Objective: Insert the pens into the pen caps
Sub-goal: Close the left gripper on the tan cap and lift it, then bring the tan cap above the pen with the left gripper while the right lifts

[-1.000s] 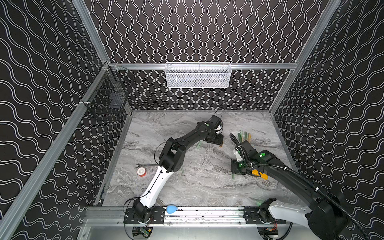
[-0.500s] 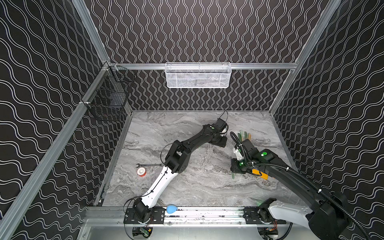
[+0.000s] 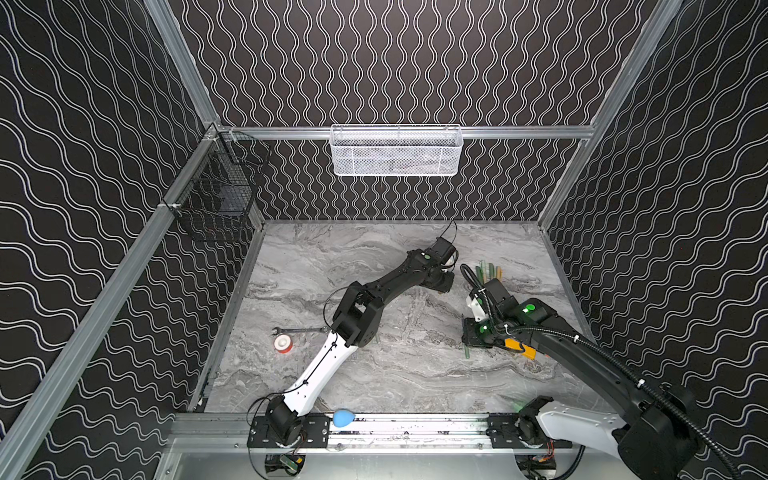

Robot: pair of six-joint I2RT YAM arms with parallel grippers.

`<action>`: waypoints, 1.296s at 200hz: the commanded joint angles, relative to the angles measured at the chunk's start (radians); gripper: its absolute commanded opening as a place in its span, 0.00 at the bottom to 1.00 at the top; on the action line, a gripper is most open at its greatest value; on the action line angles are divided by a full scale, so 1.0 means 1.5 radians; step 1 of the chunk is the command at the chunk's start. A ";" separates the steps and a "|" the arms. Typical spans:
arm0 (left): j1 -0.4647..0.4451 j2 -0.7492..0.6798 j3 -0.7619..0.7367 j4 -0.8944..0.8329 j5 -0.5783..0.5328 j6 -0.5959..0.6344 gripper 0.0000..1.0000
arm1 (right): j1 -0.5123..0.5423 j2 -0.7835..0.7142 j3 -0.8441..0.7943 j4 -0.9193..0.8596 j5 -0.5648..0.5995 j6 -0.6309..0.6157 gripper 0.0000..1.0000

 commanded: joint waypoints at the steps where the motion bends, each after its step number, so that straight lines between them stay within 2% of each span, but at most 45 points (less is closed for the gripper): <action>1: 0.003 -0.009 -0.015 -0.006 0.011 -0.005 0.22 | 0.000 0.008 0.007 0.006 -0.003 -0.009 0.05; 61: 0.024 -0.068 -0.101 0.039 0.044 -0.023 0.11 | 0.000 0.027 0.016 0.015 -0.002 -0.015 0.05; 72: 0.030 -0.086 -0.127 0.052 0.050 -0.025 0.07 | 0.000 0.032 0.017 0.019 -0.004 -0.017 0.05; 101: 0.044 -0.145 -0.217 0.092 0.073 -0.038 0.06 | -0.001 0.054 0.024 0.040 -0.026 -0.033 0.05; 140: 0.078 -0.261 -0.364 0.155 0.113 -0.068 0.06 | -0.001 0.070 0.040 0.121 -0.114 -0.079 0.05; 172: 0.117 -0.375 -0.494 0.222 0.161 -0.119 0.05 | 0.009 0.080 0.037 0.206 -0.192 -0.066 0.05; 225: 0.172 -0.545 -0.688 0.378 0.231 -0.231 0.05 | 0.067 0.126 0.095 0.279 -0.184 -0.060 0.05; 259: 0.206 -0.629 -0.778 0.472 0.259 -0.259 0.04 | 0.086 0.170 0.119 0.310 -0.179 -0.061 0.05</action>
